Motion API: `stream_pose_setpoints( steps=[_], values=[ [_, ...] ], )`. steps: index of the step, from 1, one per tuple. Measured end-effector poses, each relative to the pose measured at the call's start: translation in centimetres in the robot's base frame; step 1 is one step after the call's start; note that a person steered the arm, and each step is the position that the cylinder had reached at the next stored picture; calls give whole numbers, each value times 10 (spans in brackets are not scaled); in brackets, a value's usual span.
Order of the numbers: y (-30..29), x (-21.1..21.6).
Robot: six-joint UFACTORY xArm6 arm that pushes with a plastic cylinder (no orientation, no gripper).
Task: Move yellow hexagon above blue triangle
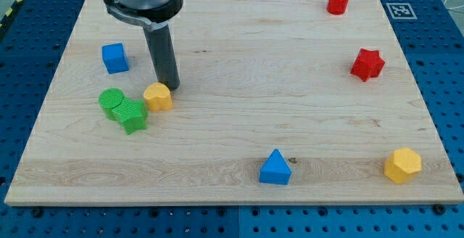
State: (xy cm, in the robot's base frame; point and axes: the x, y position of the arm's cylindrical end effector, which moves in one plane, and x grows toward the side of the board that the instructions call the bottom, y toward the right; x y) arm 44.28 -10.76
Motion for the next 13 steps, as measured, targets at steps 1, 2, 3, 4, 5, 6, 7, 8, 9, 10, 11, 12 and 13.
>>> stream_pose_setpoints(
  steps=[1, 2, 3, 4, 5, 6, 7, 8, 9, 10, 11, 12, 13],
  values=[
    [0, 11],
    [12, 14],
    [79, 19],
    [132, 33],
    [165, 69],
    [193, 106],
    [223, 132],
    [258, 145],
    [300, 153],
    [343, 157],
    [366, 157],
    [362, 169],
    [362, 173]
  ],
)
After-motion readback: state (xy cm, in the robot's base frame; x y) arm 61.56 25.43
